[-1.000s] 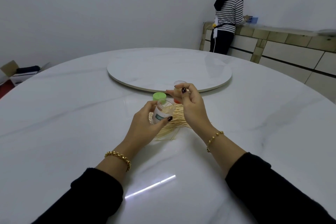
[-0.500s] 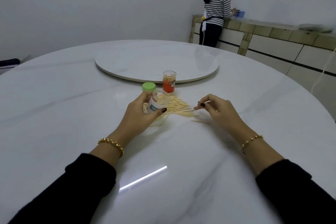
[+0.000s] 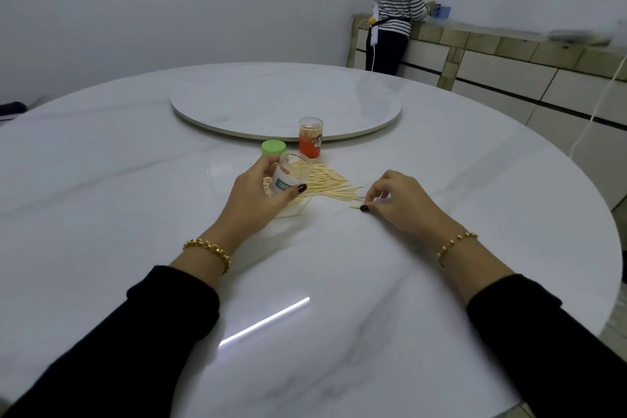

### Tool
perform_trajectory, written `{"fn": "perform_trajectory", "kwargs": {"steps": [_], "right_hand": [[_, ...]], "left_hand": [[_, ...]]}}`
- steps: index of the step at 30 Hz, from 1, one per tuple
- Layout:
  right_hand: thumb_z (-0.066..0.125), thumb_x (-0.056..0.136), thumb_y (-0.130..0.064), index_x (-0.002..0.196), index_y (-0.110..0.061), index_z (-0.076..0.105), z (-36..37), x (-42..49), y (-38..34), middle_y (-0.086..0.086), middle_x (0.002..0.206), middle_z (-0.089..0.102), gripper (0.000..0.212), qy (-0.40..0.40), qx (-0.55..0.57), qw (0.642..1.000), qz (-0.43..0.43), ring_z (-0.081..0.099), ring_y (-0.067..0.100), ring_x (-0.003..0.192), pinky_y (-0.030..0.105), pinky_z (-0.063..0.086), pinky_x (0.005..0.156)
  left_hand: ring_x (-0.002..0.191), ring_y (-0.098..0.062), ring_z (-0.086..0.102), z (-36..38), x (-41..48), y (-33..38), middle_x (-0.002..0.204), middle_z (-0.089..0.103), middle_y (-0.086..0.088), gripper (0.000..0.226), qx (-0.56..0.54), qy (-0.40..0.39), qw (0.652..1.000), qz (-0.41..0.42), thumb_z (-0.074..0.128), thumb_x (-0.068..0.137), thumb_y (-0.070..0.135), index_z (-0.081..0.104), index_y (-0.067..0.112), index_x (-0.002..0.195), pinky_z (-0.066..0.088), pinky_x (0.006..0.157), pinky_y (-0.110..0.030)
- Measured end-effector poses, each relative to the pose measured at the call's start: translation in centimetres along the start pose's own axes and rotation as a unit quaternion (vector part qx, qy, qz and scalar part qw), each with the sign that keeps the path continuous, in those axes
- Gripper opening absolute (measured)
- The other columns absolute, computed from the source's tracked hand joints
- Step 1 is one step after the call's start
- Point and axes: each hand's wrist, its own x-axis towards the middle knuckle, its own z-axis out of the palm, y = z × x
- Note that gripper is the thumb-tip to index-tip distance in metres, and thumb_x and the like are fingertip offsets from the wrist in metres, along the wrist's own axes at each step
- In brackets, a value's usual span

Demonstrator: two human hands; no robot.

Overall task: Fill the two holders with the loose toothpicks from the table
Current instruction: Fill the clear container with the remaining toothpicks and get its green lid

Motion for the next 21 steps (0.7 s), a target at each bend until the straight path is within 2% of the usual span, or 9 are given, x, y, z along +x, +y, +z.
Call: {"fn": "perform_trajectory", "kwargs": {"steps": [3, 6, 11, 15, 21], "right_hand": [[0.07, 0.085, -0.024, 0.083, -0.018, 0.071, 0.9, 0.5, -0.8, 0.0, 0.092, 0.054, 0.006, 0.0, -0.013, 1.0, -0.017, 0.049, 0.016, 0.087, 0.026, 0.037, 0.074], [0.066, 0.086, -0.028, 0.084, -0.02, 0.069, 2.0, 1.1, -2.0, -0.004, 0.086, 0.051, 0.008, 0.015, -0.036, 0.998, -0.043, 0.045, 0.014, 0.086, 0.034, 0.041, 0.083], [0.062, 0.089, -0.028, 0.084, -0.021, 0.067, 4.4, 2.2, -5.0, -0.012, 0.074, 0.041, 0.01, 0.033, -0.027, 0.996, -0.078, 0.046, 0.015, 0.086, 0.034, 0.039, 0.082], [0.062, 0.089, -0.026, 0.088, -0.018, 0.067, 6.0, 3.3, -7.4, -0.008, 0.082, 0.045, 0.01, 0.062, -0.014, 0.994, -0.088, 0.051, 0.018, 0.091, 0.036, 0.041, 0.082], [0.056, 0.092, -0.03, 0.098, -0.018, 0.064, 8.0, 3.3, -10.4, -0.004, 0.092, 0.054, 0.016, 0.089, 0.0, 0.988, -0.127, 0.05, 0.019, 0.096, 0.034, 0.04, 0.082]], "left_hand": [[0.101, -0.006, 0.055, -0.1, 0.0, -0.1, 0.113, 0.062, 0.004, 0.051, 0.009, -0.006, 1.0, -0.002, 0.075, 0.079, 0.034, 0.054, 0.017, 0.122, 0.037, 0.073, 0.002], [0.102, -0.007, 0.054, -0.2, 0.1, -0.3, 0.113, 0.061, 0.005, 0.051, 0.016, -0.008, 1.0, -0.007, 0.074, 0.079, 0.034, 0.053, 0.016, 0.122, 0.037, 0.072, 0.003], [0.104, -0.007, 0.054, -1.2, 0.4, -0.8, 0.115, 0.062, 0.003, 0.055, 0.02, 0.011, 1.0, -0.019, 0.075, 0.078, 0.034, 0.053, 0.015, 0.125, 0.035, 0.072, 0.004], [0.103, -0.007, 0.054, -2.8, 0.5, -1.6, 0.115, 0.062, 0.002, 0.054, 0.03, 0.042, 0.998, -0.034, 0.076, 0.078, 0.032, 0.053, 0.014, 0.123, 0.031, 0.07, 0.007], [0.101, -0.004, 0.054, -4.9, 0.7, -2.7, 0.113, 0.062, 0.004, 0.052, 0.024, 0.086, 0.995, -0.051, 0.077, 0.077, 0.033, 0.053, 0.015, 0.12, 0.033, 0.069, 0.006]]}}
